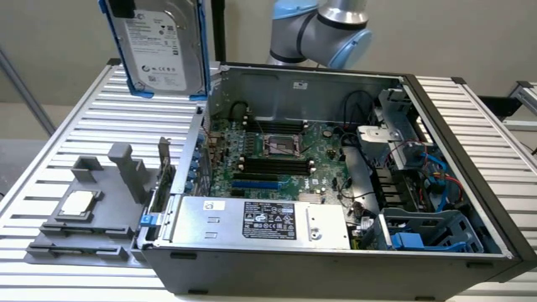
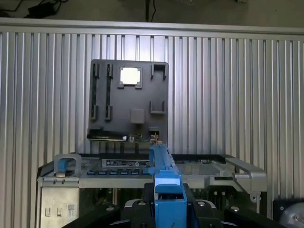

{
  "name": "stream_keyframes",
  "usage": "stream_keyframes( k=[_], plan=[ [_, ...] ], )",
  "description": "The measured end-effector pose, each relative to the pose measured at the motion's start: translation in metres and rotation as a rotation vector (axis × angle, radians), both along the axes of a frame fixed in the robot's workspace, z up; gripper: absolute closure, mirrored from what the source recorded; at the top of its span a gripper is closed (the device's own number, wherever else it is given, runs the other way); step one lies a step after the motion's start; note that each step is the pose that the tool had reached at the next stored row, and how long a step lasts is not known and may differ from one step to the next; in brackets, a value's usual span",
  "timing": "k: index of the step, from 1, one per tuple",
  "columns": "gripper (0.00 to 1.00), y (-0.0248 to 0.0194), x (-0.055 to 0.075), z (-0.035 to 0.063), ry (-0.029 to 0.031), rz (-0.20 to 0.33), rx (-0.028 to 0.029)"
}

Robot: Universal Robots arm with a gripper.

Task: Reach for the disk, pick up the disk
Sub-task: 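Pick up the disk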

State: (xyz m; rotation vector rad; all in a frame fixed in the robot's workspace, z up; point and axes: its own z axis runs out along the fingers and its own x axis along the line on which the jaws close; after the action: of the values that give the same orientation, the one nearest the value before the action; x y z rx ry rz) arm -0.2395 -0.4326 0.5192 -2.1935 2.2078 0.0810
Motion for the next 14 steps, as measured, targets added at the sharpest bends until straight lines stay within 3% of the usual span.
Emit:
stream_keyframes(
  k=[14],
  plan=[
    [0.67,-0.0240,0.063,-0.0013,0.0005,0.000,-0.0001]
  ],
)
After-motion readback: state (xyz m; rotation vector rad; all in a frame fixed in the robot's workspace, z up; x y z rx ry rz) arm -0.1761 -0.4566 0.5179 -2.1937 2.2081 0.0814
